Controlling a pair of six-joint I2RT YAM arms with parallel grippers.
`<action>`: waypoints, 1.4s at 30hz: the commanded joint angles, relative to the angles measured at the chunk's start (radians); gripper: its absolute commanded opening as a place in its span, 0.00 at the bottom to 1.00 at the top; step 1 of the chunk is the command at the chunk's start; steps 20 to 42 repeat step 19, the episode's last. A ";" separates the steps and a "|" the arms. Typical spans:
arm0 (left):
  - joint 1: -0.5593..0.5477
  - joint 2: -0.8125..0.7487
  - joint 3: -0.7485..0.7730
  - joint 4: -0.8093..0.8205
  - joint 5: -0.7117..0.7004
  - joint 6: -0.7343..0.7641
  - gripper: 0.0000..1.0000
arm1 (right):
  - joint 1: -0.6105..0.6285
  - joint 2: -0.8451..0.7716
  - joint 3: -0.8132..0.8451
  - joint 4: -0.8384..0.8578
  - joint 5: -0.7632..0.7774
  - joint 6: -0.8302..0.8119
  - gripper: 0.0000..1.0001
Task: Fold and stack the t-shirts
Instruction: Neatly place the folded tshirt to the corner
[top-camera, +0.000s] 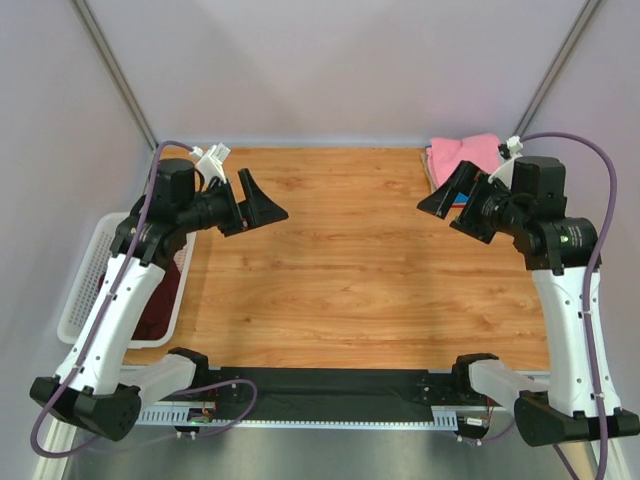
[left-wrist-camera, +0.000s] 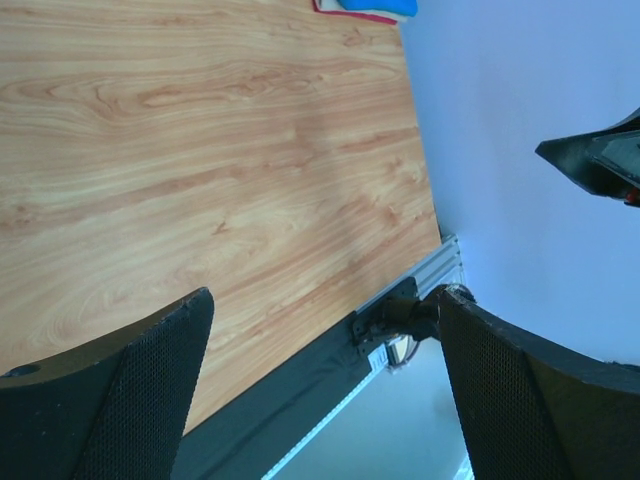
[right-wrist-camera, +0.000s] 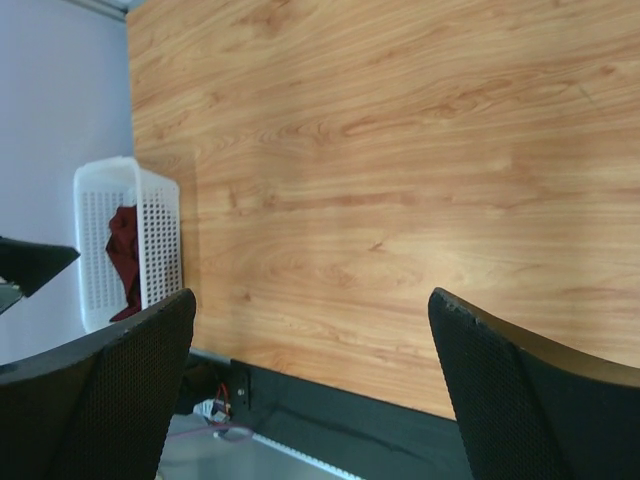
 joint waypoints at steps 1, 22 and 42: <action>-0.027 -0.065 -0.020 0.000 -0.013 0.005 1.00 | -0.001 -0.039 -0.018 -0.050 -0.085 0.015 1.00; -0.057 -0.147 -0.025 0.012 -0.005 0.053 1.00 | -0.001 -0.102 -0.090 0.108 -0.161 0.078 1.00; -0.057 -0.147 -0.025 0.012 -0.005 0.053 1.00 | -0.001 -0.102 -0.090 0.108 -0.161 0.078 1.00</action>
